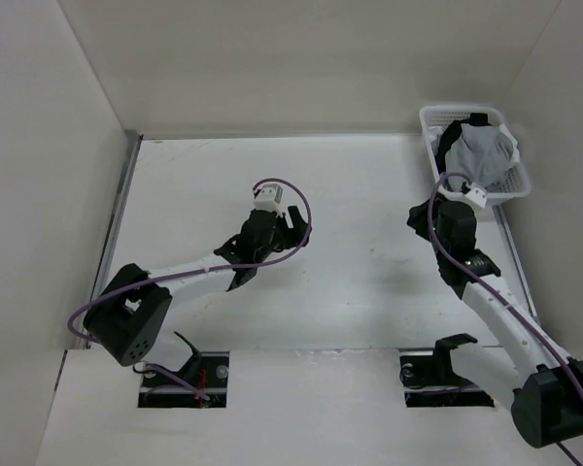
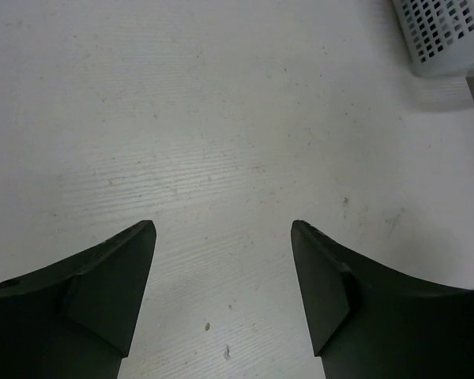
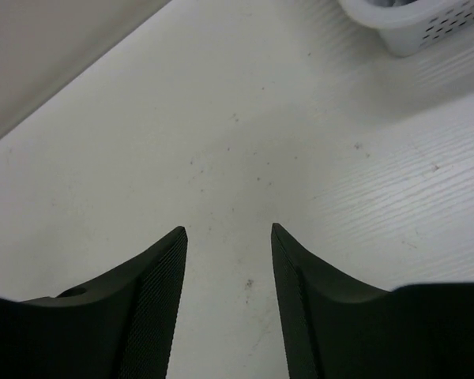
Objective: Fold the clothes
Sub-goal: Grab the tank top from the pile, then move the tank top to the center of the board, then flatten the tank top out
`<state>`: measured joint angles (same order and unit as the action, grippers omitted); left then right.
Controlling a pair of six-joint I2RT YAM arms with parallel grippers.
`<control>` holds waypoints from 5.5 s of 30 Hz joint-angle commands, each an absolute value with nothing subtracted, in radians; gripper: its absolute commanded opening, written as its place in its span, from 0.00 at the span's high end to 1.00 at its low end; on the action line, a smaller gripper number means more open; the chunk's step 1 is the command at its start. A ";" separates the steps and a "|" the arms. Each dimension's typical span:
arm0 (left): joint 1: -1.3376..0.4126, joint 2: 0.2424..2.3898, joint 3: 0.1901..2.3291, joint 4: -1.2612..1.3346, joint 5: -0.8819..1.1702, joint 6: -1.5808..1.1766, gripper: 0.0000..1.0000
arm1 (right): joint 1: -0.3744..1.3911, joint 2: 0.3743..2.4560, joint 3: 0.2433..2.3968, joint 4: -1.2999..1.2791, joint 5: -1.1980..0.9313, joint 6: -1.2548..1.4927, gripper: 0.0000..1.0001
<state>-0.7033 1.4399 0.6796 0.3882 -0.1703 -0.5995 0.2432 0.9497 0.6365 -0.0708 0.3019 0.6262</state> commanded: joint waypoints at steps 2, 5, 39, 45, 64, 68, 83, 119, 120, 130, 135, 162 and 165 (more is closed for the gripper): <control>-0.711 1.404 0.658 0.468 -0.155 -0.598 0.32 | 0.171 0.943 0.703 -0.040 0.308 0.620 0.62; -0.719 1.410 0.652 0.485 -0.155 -0.594 0.41 | 0.111 0.974 0.738 -0.035 0.299 0.604 0.89; -0.719 1.431 0.615 0.569 -0.152 -0.601 0.48 | -0.306 1.944 1.625 -0.141 0.164 0.465 0.71; -0.717 1.439 0.618 0.571 -0.152 -0.603 0.48 | -0.305 1.823 1.524 -0.019 0.192 0.488 1.00; -0.674 1.191 0.586 0.468 -0.299 -0.621 0.49 | 0.359 0.974 1.357 0.020 0.206 0.359 0.97; -0.645 1.109 0.554 0.459 -0.342 -0.637 0.49 | 0.435 1.083 1.339 0.000 0.132 0.370 0.94; -0.602 1.255 0.568 0.402 -0.325 -0.663 0.52 | 0.370 1.832 1.511 0.063 0.100 0.506 0.53; -0.697 1.652 0.833 0.295 -0.230 -0.696 0.98 | 0.318 1.562 0.899 0.285 0.190 0.709 1.00; -0.680 1.658 0.868 0.293 -0.250 -0.696 0.99 | 0.318 1.515 0.919 0.275 0.196 0.677 1.00; -0.481 1.809 1.423 0.206 -0.250 -0.666 1.00 | 0.415 1.063 1.167 -0.036 0.294 0.422 0.99; -0.432 1.858 1.532 0.215 -0.239 -0.626 0.99 | 0.638 0.976 1.236 -0.187 0.324 0.328 0.96; -0.303 1.263 0.585 0.033 -0.432 -0.758 0.81 | 0.788 1.451 0.743 0.121 0.173 0.664 0.93; -0.312 1.273 0.549 -0.018 -0.414 -0.741 0.75 | 0.734 1.468 0.712 0.110 0.257 0.692 0.64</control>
<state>-0.3084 1.2659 0.5869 0.0902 -0.3859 -0.7811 0.7525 1.4528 0.7433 0.1287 0.1932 0.6201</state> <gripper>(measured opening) 0.236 0.291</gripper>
